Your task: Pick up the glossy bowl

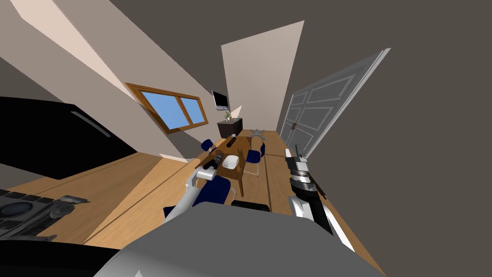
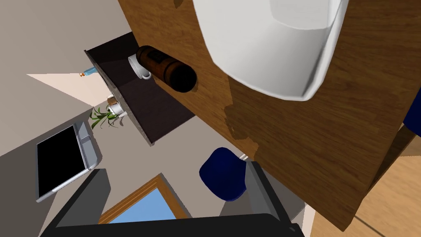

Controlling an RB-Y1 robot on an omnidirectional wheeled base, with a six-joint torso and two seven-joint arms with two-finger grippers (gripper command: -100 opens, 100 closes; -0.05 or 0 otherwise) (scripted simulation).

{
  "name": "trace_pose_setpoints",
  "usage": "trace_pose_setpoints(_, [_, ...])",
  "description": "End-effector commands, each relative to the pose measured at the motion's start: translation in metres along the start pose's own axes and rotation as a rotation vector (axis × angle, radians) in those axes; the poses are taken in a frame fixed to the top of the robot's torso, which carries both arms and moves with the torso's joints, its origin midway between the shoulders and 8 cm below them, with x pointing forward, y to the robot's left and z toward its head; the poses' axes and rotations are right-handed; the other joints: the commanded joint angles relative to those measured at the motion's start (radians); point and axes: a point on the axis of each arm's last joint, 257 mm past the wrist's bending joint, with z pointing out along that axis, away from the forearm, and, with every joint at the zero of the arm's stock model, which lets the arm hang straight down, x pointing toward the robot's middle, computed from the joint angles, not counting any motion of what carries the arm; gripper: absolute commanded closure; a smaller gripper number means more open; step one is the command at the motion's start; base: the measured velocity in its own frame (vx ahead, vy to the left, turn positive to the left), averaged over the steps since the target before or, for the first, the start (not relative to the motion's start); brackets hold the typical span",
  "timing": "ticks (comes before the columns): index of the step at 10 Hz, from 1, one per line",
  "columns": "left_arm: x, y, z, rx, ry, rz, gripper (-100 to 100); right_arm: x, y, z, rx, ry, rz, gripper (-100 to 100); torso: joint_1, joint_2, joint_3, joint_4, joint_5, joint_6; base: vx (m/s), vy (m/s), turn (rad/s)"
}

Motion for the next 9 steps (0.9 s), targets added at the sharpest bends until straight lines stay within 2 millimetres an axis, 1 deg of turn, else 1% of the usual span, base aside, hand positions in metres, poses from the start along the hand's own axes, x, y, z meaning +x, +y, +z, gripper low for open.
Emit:
trace_pose_setpoints(1, [0.007, 0.019, 0.004, -0.065, 0.014, -0.007, -100, 0.000, 0.000, 0.000, 0.000, 0.000, 0.000, 0, 0.000, 0.000, 0.000, 0.000, 0.000, 0.000, 0.032, -0.005, -0.006])
trace_pose_setpoints(2, [0.012, 0.031, 0.008, -0.106, 0.026, -0.013, -100, 0.000, 0.000, 0.000, 0.000, 0.000, 0.000, 0, 0.000, 0.000, 0.000, 0.000, 0.000, 0.000, 0.050, -0.020, -0.011])
trace_pose_setpoints(3, [0.012, 0.034, 0.007, -0.117, 0.027, -0.013, -100, 0.000, 0.000, 0.000, 0.000, 0.000, 0.000, 0, -0.001, -0.001, -0.001, 0.000, 0.000, 0.000, 0.038, -0.016, 0.003])
trace_pose_setpoints(6, [0.031, 0.075, 0.013, -0.257, 0.070, -0.033, -100, 0.000, 0.000, 0.000, 0.000, 0.000, 0.000, 0, 0.000, -0.002, -0.001, 0.000, 0.000, 0.000, 0.060, -0.012, 0.001])
trace_pose_setpoints(7, [0.031, 0.077, 0.012, -0.265, 0.070, -0.033, -100, 0.000, 0.000, 0.000, 0.000, 0.000, 0.000, 0, -0.001, -0.003, -0.002, -0.001, 0.000, 0.000, 0.050, -0.016, 0.000])
trace_pose_setpoints(9, [0.044, 0.103, 0.012, -0.354, 0.100, -0.044, -100, 0.000, 0.000, 0.000, 0.000, 0.000, 0.000, 0, 0.000, -0.001, -0.001, 0.000, 0.000, 0.000, 0.045, -0.016, 0.005])
